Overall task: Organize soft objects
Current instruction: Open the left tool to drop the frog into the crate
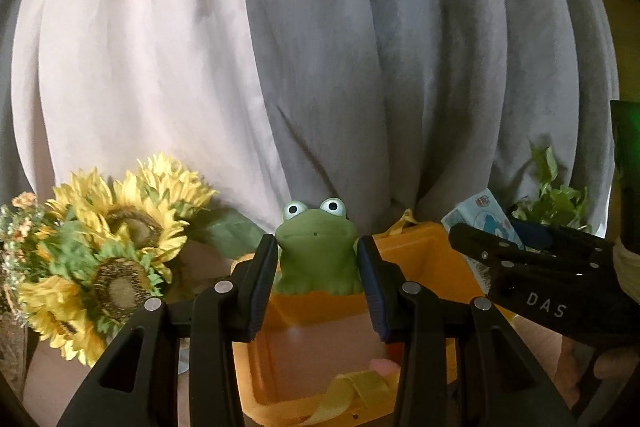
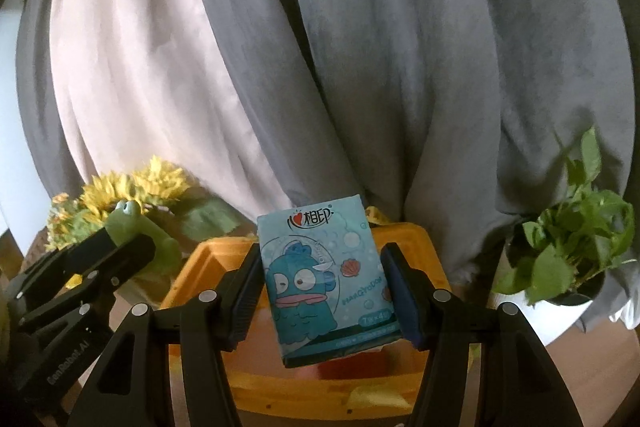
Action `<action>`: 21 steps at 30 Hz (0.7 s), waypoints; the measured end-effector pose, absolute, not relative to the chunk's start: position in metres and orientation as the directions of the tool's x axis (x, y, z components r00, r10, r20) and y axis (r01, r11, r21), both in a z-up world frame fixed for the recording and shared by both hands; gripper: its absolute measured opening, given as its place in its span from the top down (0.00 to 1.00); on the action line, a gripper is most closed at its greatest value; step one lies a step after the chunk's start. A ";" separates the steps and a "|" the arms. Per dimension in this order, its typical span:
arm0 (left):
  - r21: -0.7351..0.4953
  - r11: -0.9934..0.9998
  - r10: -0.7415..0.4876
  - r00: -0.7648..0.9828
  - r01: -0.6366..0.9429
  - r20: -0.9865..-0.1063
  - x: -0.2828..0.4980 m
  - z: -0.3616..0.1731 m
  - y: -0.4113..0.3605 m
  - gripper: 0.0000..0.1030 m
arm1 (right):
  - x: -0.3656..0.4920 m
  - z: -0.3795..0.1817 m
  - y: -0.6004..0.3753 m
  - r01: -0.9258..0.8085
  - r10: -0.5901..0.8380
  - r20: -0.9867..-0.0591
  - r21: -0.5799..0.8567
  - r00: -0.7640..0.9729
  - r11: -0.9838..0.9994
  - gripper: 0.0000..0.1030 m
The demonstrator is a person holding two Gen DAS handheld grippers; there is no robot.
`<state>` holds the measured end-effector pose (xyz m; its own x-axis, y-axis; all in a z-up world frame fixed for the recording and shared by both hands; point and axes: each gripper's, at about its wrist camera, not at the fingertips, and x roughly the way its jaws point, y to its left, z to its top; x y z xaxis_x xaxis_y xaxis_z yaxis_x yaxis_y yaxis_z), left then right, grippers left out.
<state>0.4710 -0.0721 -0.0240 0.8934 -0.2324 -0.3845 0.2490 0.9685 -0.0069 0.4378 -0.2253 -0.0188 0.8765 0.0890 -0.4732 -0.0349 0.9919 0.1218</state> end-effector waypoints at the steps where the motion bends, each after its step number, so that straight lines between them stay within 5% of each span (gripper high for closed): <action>1: -0.008 0.968 -0.233 0.889 0.250 -0.395 0.476 -0.027 -0.073 0.60 | 0.442 -0.022 -0.225 -0.035 0.088 -0.480 0.119 0.873 0.992 0.42; 19: -0.021 0.957 -0.253 0.800 0.288 -0.544 0.534 -0.074 -0.081 0.59 | 0.506 -0.073 -0.230 0.001 0.075 -0.639 0.119 0.766 0.993 0.42; 21: -0.029 0.954 -0.264 0.794 0.298 -0.547 0.536 -0.076 -0.081 0.51 | 0.510 -0.075 -0.230 0.002 0.079 -0.650 0.123 0.756 0.992 0.41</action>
<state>0.5360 -0.0810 -0.0757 0.7945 -0.2642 -0.5468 0.2975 0.9543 -0.0288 0.5096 -0.2301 -0.0752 0.7562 0.0787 -0.6496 0.0025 0.9924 0.1231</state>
